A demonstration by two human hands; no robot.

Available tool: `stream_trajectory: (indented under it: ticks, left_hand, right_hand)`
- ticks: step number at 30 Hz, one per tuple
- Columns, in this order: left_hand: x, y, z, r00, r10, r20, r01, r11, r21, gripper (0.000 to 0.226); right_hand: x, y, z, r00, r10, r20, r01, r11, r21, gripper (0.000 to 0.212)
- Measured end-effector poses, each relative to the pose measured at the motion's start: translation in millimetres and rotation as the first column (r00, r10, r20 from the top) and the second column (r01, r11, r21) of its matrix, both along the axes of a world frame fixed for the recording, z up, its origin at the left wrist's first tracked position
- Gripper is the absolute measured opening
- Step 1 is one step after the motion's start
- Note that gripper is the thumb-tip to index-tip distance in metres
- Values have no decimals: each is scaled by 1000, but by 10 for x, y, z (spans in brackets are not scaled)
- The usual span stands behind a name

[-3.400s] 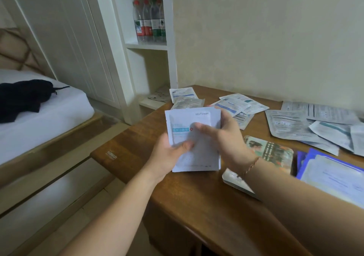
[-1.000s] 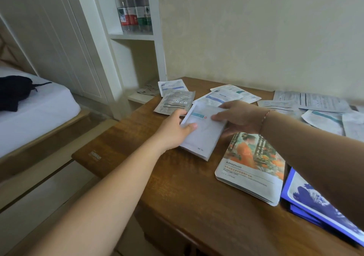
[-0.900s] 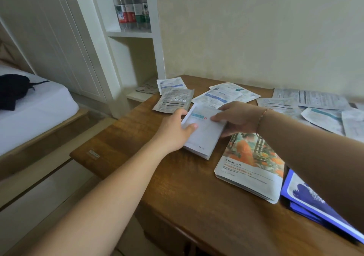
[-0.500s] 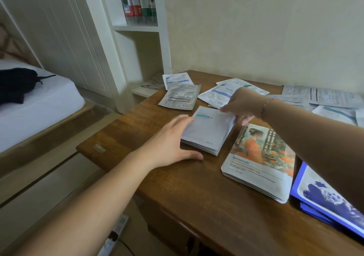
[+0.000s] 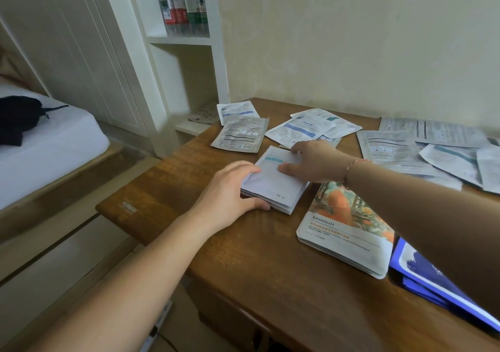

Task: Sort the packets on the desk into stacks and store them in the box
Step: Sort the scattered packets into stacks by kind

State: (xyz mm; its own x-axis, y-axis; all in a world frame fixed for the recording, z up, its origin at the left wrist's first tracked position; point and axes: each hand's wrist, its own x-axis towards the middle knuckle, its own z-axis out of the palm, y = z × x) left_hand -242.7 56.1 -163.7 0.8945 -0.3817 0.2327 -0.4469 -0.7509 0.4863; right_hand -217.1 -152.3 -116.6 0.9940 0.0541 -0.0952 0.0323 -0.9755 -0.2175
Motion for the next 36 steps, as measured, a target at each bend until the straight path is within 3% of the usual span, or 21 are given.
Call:
stream_trajectory:
  ticks: [4,7,17,27,36]
  left_hand:
    - [-133,-82,36,995,-17,-94,19,999,27,112]
    - [-264,-217,30,998,12,-64,-10,999,38,126]
    - [-297,-321,-2,993,107,59,-112,988,102,114]
    - [-279,-311,-16,996,91,-12,-90,993,75,104]
    - [-329,-206,41,987,110,-117,-106,993,44,116]
  right_hand:
    - [-23,-3,-28,999,-27,40,27,1000,1,64]
    - [-33,-12,-60,997,-40,65,41,999,-17,63]
    - [-78,-10,-58,997,-56,62,55,998,23,59]
    - [-88,-41,-97,995,-74,67,70,996,56,64]
    - [-189,-152,-8,998,-43,47,39,997,72,70]
